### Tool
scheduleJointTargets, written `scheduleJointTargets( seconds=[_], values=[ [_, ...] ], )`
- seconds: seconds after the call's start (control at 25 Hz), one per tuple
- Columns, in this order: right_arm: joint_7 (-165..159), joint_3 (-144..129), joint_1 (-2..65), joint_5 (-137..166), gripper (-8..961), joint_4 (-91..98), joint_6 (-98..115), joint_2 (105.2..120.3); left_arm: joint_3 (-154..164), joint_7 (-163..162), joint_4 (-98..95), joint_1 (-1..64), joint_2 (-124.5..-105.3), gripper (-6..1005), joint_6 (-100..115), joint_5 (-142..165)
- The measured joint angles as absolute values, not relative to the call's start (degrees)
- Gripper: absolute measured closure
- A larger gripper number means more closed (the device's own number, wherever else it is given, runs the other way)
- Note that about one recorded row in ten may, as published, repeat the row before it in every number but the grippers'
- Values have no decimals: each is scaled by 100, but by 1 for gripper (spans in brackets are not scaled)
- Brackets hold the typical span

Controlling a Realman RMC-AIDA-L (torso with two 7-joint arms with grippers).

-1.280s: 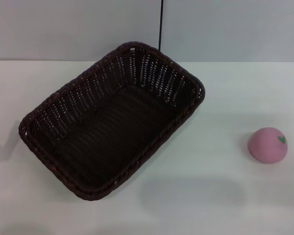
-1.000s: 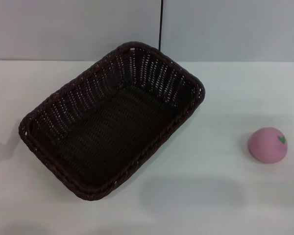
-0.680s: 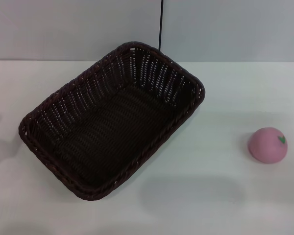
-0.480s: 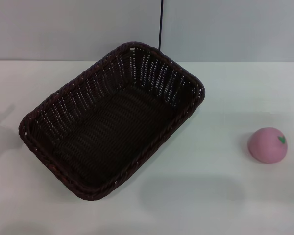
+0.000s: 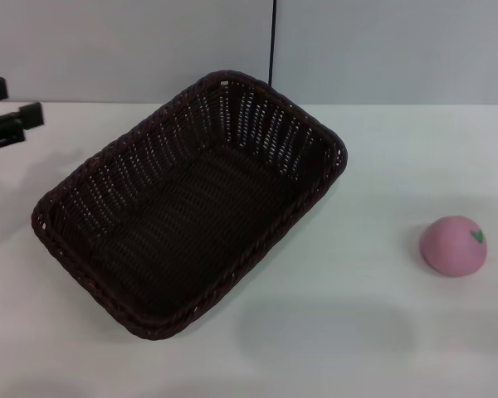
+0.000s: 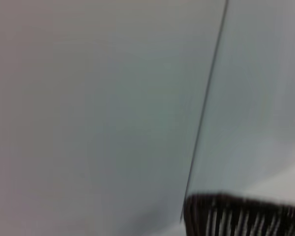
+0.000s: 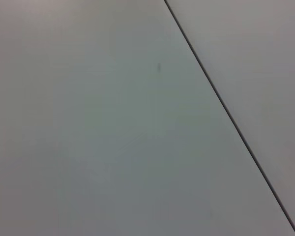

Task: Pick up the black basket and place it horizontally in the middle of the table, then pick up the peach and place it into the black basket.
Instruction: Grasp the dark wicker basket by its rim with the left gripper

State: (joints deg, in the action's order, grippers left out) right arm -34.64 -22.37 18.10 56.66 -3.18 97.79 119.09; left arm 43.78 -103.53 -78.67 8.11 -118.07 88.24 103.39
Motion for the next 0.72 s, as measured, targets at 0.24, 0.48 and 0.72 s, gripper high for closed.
scheduleJointTargets(
  seconds=[0.24, 0.48, 0.72],
  values=[
    [-3465, -2232, 1709, 5666, 259, -265, 9922, 11909, 5369, -11365, -8536, 1171, -11832, 291, 8384, 11795],
    [-3537, -2232, 1643, 5666, 258, -209, 9946, 11909, 5816, -11683, -8592, 1414, -11829, 291, 8219, 12331],
    [-3689, -2229, 1622, 5667, 258, -98, 9928, 11903, 6392, -11944, -8513, 1727, -11839, 291, 8246, 13068]
  ],
)
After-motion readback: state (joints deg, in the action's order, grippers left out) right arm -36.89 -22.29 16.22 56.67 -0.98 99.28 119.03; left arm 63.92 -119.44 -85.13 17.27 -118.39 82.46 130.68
